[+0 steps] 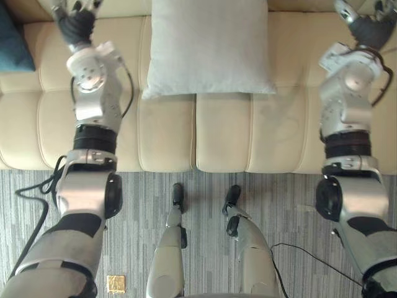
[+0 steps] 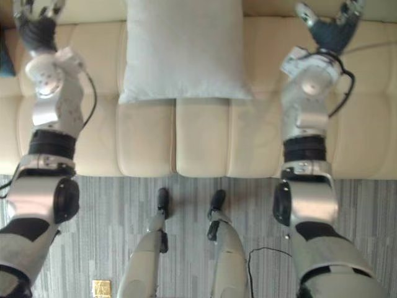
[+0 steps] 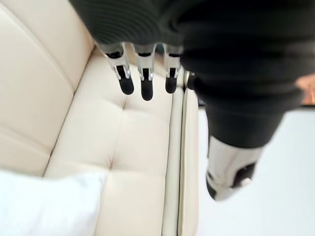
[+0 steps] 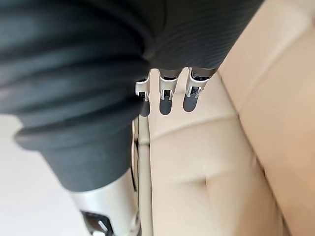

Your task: Pick up cushions and gather them together orderly.

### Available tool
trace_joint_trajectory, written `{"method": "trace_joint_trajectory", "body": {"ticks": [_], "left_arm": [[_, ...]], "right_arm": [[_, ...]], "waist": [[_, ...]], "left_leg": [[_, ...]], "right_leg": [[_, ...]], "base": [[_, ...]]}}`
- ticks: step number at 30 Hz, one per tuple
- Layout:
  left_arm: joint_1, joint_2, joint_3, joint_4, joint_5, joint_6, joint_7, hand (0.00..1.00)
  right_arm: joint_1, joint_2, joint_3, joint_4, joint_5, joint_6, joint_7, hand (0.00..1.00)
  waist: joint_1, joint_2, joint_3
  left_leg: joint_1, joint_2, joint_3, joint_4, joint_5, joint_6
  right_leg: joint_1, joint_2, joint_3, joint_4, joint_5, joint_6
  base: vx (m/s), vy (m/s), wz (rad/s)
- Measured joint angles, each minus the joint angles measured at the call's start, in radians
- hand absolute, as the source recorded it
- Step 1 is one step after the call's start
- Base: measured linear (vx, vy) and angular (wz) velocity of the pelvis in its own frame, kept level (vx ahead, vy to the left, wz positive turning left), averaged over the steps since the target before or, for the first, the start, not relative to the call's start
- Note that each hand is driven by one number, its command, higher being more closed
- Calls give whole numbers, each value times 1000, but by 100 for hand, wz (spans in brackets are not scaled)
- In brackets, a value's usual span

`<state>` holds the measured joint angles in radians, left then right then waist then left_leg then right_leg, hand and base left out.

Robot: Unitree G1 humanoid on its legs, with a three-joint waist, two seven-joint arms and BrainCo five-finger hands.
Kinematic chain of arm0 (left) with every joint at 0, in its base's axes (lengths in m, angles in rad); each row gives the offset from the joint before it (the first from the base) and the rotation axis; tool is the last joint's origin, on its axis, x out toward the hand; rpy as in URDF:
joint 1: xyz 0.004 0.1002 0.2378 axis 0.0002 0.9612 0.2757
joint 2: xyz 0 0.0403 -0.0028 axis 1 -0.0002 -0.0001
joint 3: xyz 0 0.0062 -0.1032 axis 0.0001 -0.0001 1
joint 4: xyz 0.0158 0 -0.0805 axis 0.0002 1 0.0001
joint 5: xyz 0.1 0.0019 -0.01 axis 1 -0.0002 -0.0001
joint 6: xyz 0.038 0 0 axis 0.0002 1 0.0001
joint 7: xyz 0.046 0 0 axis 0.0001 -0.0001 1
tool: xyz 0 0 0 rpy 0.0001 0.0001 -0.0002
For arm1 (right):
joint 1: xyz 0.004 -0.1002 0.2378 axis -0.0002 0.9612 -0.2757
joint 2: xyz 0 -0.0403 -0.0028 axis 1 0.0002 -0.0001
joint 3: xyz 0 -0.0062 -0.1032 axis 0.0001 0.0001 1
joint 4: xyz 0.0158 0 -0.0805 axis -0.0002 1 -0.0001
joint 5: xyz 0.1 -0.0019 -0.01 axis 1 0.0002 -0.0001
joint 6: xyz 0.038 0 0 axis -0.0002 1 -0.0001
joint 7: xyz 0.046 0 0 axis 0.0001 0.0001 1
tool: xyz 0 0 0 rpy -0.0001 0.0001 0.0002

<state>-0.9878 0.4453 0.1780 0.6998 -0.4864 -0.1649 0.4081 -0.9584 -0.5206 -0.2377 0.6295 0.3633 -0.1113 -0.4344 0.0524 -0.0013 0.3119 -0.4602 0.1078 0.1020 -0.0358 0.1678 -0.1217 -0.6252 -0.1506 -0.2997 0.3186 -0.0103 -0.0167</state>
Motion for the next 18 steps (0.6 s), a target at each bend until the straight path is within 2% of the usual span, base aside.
{"method": "trace_joint_trajectory", "body": {"ticks": [2,3,5,6,7,8,9,11,12,14,18], "left_arm": [[198,-21,4,-133,-10,-4,-20,0],[238,-31,3,-156,-9,-5,-23,0],[482,-122,-4,-260,7,-19,-61,0],[526,-142,-9,-271,15,-20,-66,0],[670,-210,-30,-300,35,-20,-97,0],[735,-244,-46,-300,43,-19,-113,0],[770,-262,-53,-299,52,-18,-128,0],[896,-329,-87,-262,89,-11,-184,0],[916,-341,-90,-245,101,-8,-198,0],[994,-384,-88,-134,146,17,-242,0],[1058,-420,-59,15,229,42,-283,0]], "right_arm": [[192,4,-3,-109,12,0,42,0],[231,9,-3,-129,12,-1,50,0],[456,69,2,-237,12,-8,111,0],[493,84,7,-251,11,-8,116,0],[619,141,19,-296,9,-13,158,0],[679,176,27,-306,0,-16,178,0],[708,199,30,-305,-13,-16,189,0],[836,310,49,-292,-20,-16,237,0],[860,331,55,-285,-26,-15,246,0],[962,413,78,-224,-85,-15,286,0],[1048,465,83,-93,-131,-14,315,0]], "waist": [[-2,0,0],[-3,0,0],[-1,-2,-1],[-1,-2,-1],[0,-4,-5],[1,-5,-10],[2,-8,-13],[6,-14,-26],[6,-14,-28],[6,-14,-87],[6,-15,-173]], "left_leg": [[40,2,0,1,-12,5],[48,2,0,1,-14,4],[112,3,-1,5,-35,9],[123,3,-1,6,-38,8],[152,3,-1,9,-54,14],[159,4,-1,12,-61,14],[165,4,0,12,-65,13],[197,7,1,12,-73,13],[208,8,2,12,-74,13],[251,12,24,23,-96,11],[312,14,45,59,-147,15]], "right_leg": [[43,7,2,-6,-12,2],[52,8,2,-7,-14,3],[120,11,2,-8,-34,6],[131,12,2,-8,-38,7],[161,12,2,-8,-58,13],[171,13,1,-10,-63,16],[175,14,1,-10,-65,17],[208,20,2,-24,-69,17],[222,23,3,-30,-69,17],[271,29,10,-48,-71,22],[349,33,29,-82,-76,34]], "base": [[16,-18,-1],[39,-30,4],[52,-19,2],[68,-16,-2],[48,-11,0],[39,-8,-1],[23,-1,-4],[65,-3,-7],[91,0,-11],[102,14,-19],[101,38,-19]]}}
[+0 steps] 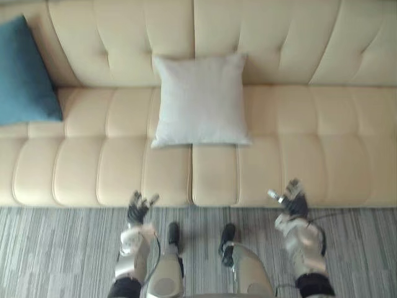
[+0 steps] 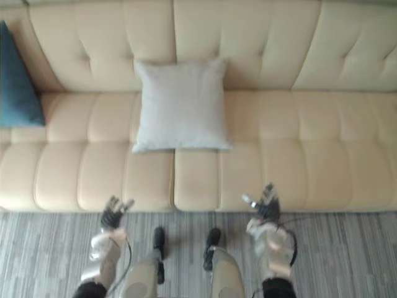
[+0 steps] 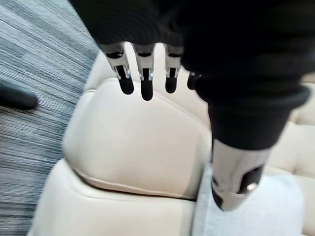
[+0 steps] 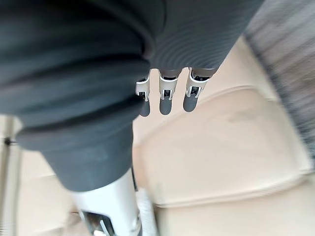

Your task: Pick up cushions and gather them together orderly.

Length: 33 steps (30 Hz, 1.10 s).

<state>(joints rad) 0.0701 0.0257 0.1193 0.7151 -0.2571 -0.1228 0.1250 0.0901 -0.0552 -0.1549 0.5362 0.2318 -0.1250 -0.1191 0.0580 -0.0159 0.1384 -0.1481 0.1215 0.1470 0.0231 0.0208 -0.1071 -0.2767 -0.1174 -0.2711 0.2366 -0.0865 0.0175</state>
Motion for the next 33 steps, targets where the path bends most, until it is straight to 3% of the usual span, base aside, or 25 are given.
{"method": "trace_joint_trajectory", "body": {"ticks": [7,15,16,17,18,19,20,21,24,27,30,31,33], "left_arm": [[35,-35,124,203,80,28,-15,0],[4,-39,129,250,163,47,-14,0],[-2,-44,132,250,178,48,-13,0],[-5,-52,138,244,184,48,-11,0],[-4,-51,136,244,185,49,-10,0],[-1,-43,136,237,186,48,-9,0],[-3,-32,137,233,186,48,-4,0],[-6,-29,138,232,186,48,-2,0],[-32,-55,129,230,185,50,5,0],[-61,-80,108,229,184,50,6,0],[-61,-78,107,225,186,49,6,0],[-63,-77,107,222,187,49,6,0],[-69,-77,108,220,188,50,5,0]], "right_arm": [[41,41,-62,243,-116,31,12,0],[32,63,-74,328,-152,56,8,0],[26,60,-68,348,-153,56,8,0],[9,67,-67,351,-153,59,8,0],[10,71,-67,352,-153,59,8,0],[11,82,-67,361,-154,59,8,0],[8,94,-65,371,-154,59,8,0],[-3,95,-62,379,-154,60,8,0],[-67,72,-56,382,-153,62,-2,0],[-93,53,-33,382,-151,64,-15,0],[-91,50,-26,383,-152,65,-24,0],[-95,53,-25,383,-152,65,-25,0],[-94,50,-28,385,-152,65,-31,0]], "waist": [[0,-1,-94],[-1,-8,-91],[4,8,-96],[4,4,-88],[3,2,-87],[3,-19,-91],[10,-46,-99],[13,-54,-101],[50,7,-65],[49,46,-18],[47,34,-8],[47,27,-2],[46,23,4]], "left_leg": [[99,7,50,28,-61,2],[130,4,96,77,-97,14],[122,26,103,82,-98,24],[110,31,102,95,-96,21],[109,28,97,98,-94,21],[107,23,88,110,-89,18],[77,23,94,155,-89,18],[60,25,100,173,-87,15],[1,93,119,207,-58,2],[-44,120,94,205,-20,-27],[-42,124,88,169,38,-27],[-45,125,85,170,36,-21],[-76,120,48,251,-1,8]], "right_leg": [[120,13,39,-79,22,19],[138,3,85,-38,45,34],[146,15,96,-53,56,64],[104,-14,72,190,-49,39],[98,-31,64,276,-82,45],[125,-72,63,415,-132,71],[156,-98,68,402,-143,91],[155,-85,69,379,-150,101],[190,-8,38,225,-160,72],[189,27,-10,168,-170,54],[189,27,-58,142,-173,-1],[183,22,-70,132,-174,-28],[172,11,-78,135,-163,-40]], "base": [[63,49,-20],[-1,40,-17],[-78,19,-3],[-62,13,2],[-34,-28,20],[-46,-150,17],[-51,-202,8],[-84,-230,-24],[-152,-163,-30],[-248,-161,11],[-252,-86,6],[-306,-25,3],[-219,51,7]]}}
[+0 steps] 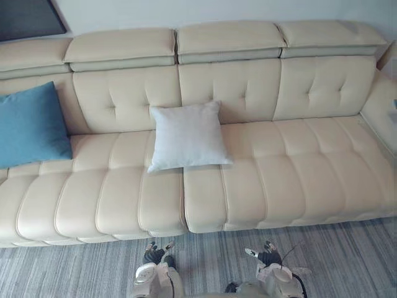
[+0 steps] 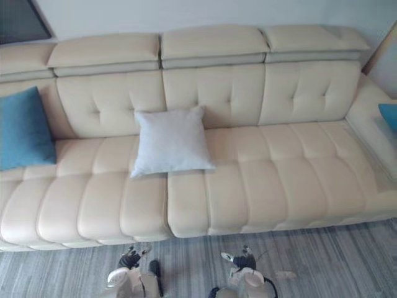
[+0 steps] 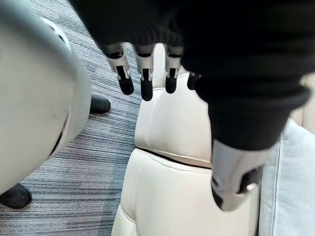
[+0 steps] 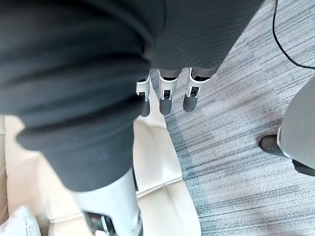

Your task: Pick up cushions and gather them together orderly.

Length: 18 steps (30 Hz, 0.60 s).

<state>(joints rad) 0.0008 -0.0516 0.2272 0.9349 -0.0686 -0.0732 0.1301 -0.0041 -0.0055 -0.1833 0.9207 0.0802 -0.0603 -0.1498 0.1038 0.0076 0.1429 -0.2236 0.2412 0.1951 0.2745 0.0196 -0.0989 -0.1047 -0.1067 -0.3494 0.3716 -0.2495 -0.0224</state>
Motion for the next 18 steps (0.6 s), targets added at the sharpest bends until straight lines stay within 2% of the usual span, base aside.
{"method": "trace_joint_trajectory", "body": {"ticks": [1,2,3,4,5,7,8,10,14,16,18], "left_arm": [[-2,0,1,-6,0,-1,0,0],[2,1,5,-7,0,-1,1,0],[3,0,12,-8,-1,0,0,0],[12,-3,22,-8,-2,1,1,0],[15,9,23,-10,-7,4,0,0],[26,21,24,-9,-10,7,1,0],[32,28,24,-3,-10,12,1,0],[29,36,24,17,-7,17,-1,0],[30,38,24,48,10,20,-7,0],[31,35,23,62,31,21,-11,0],[25,32,24,81,44,25,-19,0]], "right_arm": [[4,2,0,3,0,0,1,0],[4,5,0,14,0,0,2,0],[4,6,1,15,0,1,2,0],[4,7,1,15,-1,1,5,0],[9,19,0,22,-1,4,10,0],[21,36,0,40,-1,7,15,0],[36,48,0,41,0,14,17,0],[68,54,-4,41,0,20,23,0],[82,52,-32,39,1,21,26,0],[87,49,-52,40,1,21,31,0],[89,45,-69,40,1,21,32,0]], "waist": [[0,-11,4],[-2,-17,1],[-2,-18,1],[0,-12,-4],[-2,-27,-11],[-2,-37,-29],[-2,-47,-53],[-10,-55,-59],[-22,-47,-85],[-22,-41,-106],[-25,-25,-109]], "left_leg": [[-3,-18,-24,71,-42,5],[9,-40,-57,137,-104,-1],[22,-48,-73,145,-130,-5],[58,-60,-100,126,-193,-19],[80,-79,-68,79,-209,-20],[89,-89,-39,45,-208,-18],[91,-99,-28,24,-208,-17],[123,-122,-10,5,-211,-11],[169,-135,34,-41,-214,-5],[193,-129,64,-53,-198,7],[210,-123,105,-50,-198,9]], "right_leg": [[0,-15,4,-2,5,-2],[-1,-22,27,-16,14,23],[-4,-22,39,-20,21,28],[-17,-18,65,-27,35,42],[-29,-18,120,-49,61,60],[-26,-18,142,-105,99,67],[-18,-18,153,-155,130,71],[32,-19,185,-247,201,79],[56,-19,229,-308,236,79],[51,-5,264,-310,248,94],[43,11,307,-317,253,90]], "base": [[-245,155,-1],[-200,136,-11],[-168,185,-39],[-112,249,-67],[-129,285,-70],[-43,186,-47],[44,171,-46],[61,175,-45],[59,86,-33],[196,28,-53],[171,24,-67]]}}
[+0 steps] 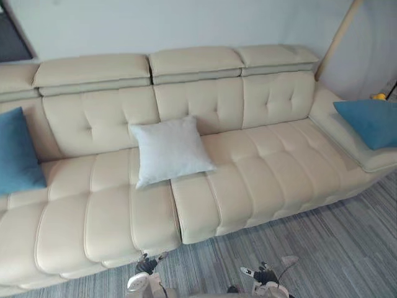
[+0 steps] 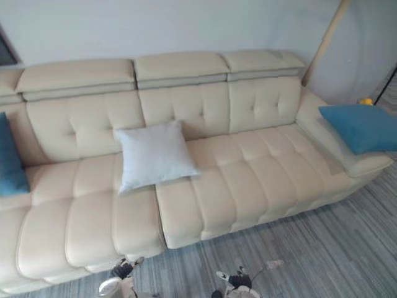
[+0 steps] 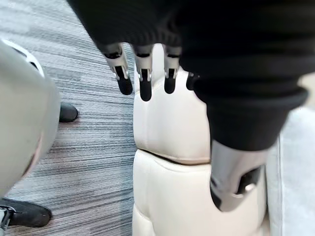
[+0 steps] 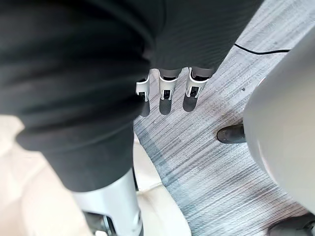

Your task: Pick up cushions and gather them together orderly.

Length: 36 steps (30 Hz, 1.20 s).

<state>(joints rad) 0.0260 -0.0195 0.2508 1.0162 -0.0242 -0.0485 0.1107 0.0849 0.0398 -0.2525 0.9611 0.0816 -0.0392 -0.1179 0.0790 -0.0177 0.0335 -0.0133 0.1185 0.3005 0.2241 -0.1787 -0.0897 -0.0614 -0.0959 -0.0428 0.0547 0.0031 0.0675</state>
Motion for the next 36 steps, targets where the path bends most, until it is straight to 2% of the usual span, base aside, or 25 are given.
{"method": "trace_joint_trajectory", "body": {"ticks": [3,4,5,7,9,11,12,13,14,15,16,17,18,21,24,25,26,27,28,29,30,31,32,34,36], "left_arm": [[-5,-5,0,15,3,10,-3,0],[-3,-6,0,15,3,11,-4,0],[0,-8,-4,15,3,14,-6,0],[-5,-14,-16,12,3,13,-6,0],[-4,-15,-30,12,2,13,-6,0],[-5,-12,-32,-15,2,13,-7,0],[-5,-13,-31,-35,2,12,-7,0],[-1,-14,-31,-47,1,11,-7,0],[-2,-14,-31,-52,-1,11,-8,0],[-1,-11,-30,-57,-2,9,-8,0],[1,-1,-31,-64,-8,9,-7,0],[7,1,-30,-67,-9,9,-8,0],[8,-2,-31,-83,-14,7,-7,0],[18,-8,-15,-102,-17,5,-6,0],[57,-18,34,-111,-30,4,-2,0],[65,-16,41,-111,-39,6,-2,0],[68,5,26,-106,-39,8,-2,0],[66,10,23,-105,-39,8,-2,0],[64,29,1,-97,-39,13,-1,0],[65,36,-21,-94,-39,13,-1,0],[65,40,-40,-92,-40,13,-1,0],[64,41,-54,-89,-43,13,1,0],[59,37,-55,-82,-49,13,3,0],[54,36,-66,-72,-59,13,14,0],[39,39,-95,-63,-60,13,19,0]], "right_arm": [[-20,-2,-4,6,-1,0,0,0],[-33,-2,-4,12,-1,0,0,0],[-43,-2,-18,12,-2,0,-1,0],[-42,-12,-47,14,-3,4,-3,0],[-33,-20,-60,15,-3,3,-3,0],[-36,-18,-61,9,1,0,-2,0],[-34,-20,-60,2,3,-1,-2,0],[-33,-26,-60,-3,7,-3,-2,0],[-37,-39,-57,-3,8,-2,-3,0],[-36,-41,-52,-3,8,0,-4,0],[-44,-41,-44,-4,9,0,-5,0],[-46,-43,-45,-4,16,0,-9,0],[-43,-47,-45,-2,40,3,-13,0],[-49,-46,-46,-3,45,6,-14,0],[-64,-35,-52,-6,44,3,-11,0],[-63,-22,-49,-8,44,4,-10,0],[-36,-5,-40,-18,43,0,-9,0],[-32,-4,-38,-22,43,0,-9,0],[-21,-1,-38,-30,42,0,-8,0],[-18,-3,-40,-29,42,1,-10,0],[-18,-5,-40,-29,41,1,-10,0],[-20,-5,-41,-30,37,1,-10,0],[-33,-8,-40,-28,35,-1,-8,0],[-56,-9,-40,-15,35,-2,-8,0],[-97,-18,-42,17,35,-4,-8,0]], "waist": [[1,21,0],[3,29,-3],[1,31,8],[-8,37,17],[-15,42,23],[-15,33,47],[-18,34,63],[-15,53,74],[-14,65,85],[-10,61,95],[1,57,92],[1,52,96],[3,49,104],[26,50,103],[45,71,90],[60,54,77],[70,12,51],[71,1,50],[66,-15,54],[59,-16,54],[53,-12,56],[45,-7,61],[38,0,63],[34,13,71],[25,34,87]], "left_leg": [[17,32,74,-14,-2,1],[16,59,109,-19,0,3],[40,57,148,-38,0,2],[81,55,164,-45,-1,1],[93,62,157,-2,-1,1],[44,101,131,164,-5,-3],[-7,136,88,308,-3,-1],[-65,175,26,454,13,24],[-98,190,-26,543,42,66],[-155,188,-99,648,111,94],[-200,158,-152,696,97,49],[-218,124,-167,677,38,38],[-265,55,-186,573,-34,36],[-281,-21,-246,377,-41,19],[-252,-25,-323,204,-37,59],[-230,-15,-294,205,-31,42],[-186,-14,-194,175,-49,56],[-173,-16,-171,171,-53,56],[-121,-23,-113,167,-68,61],[-93,-26,-88,161,-75,65],[-69,-28,-72,154,-83,71],[-28,-28,-49,129,-87,73],[22,-24,-26,84,-86,72],[72,-9,6,30,-84,68],[100,21,22,-19,-83,36]], "right_leg": [[-37,40,-7,-25,68,-34],[-60,52,-77,-33,94,-69],[-64,29,-269,-4,27,-118],[-53,11,-329,50,2,-97],[-41,22,-293,69,-21,-86],[-42,22,-270,103,-68,-90],[-41,31,-265,123,-86,-100],[-32,56,-259,136,-100,-108],[-21,75,-249,146,-109,-117],[-8,90,-217,147,-117,-129],[-6,93,-171,148,-119,-134],[-10,91,-143,143,-120,-135],[-11,93,-92,121,-117,-139],[-30,115,-18,116,-117,-139],[-44,200,98,117,-116,-140],[-47,207,133,134,-117,-138],[-95,168,123,255,-154,-81],[-116,152,116,312,-171,-57],[-184,110,73,512,-213,38],[-224,80,24,608,-207,81],[-250,47,-35,683,-199,88],[-266,-4,-123,741,-202,57],[-259,-46,-209,731,-227,4],[-255,-85,-299,641,-245,-24],[-272,-95,-358,497,-219,-24]], "base": [[109,-24,-107],[70,-113,-114],[55,-105,-95],[47,-64,-47],[44,-75,-35],[-17,-119,-32],[-62,-137,-35],[-37,-139,-38],[4,-140,-53],[76,-84,-80],[112,-57,-92],[184,-3,-107],[138,2,-77],[90,42,-91],[166,142,-172],[327,198,-197],[350,192,-170],[369,171,-154],[270,127,-94],[247,109,-86],[178,61,-47],[236,30,-47],[255,9,-52],[286,-62,-57],[265,-153,-39]]}}
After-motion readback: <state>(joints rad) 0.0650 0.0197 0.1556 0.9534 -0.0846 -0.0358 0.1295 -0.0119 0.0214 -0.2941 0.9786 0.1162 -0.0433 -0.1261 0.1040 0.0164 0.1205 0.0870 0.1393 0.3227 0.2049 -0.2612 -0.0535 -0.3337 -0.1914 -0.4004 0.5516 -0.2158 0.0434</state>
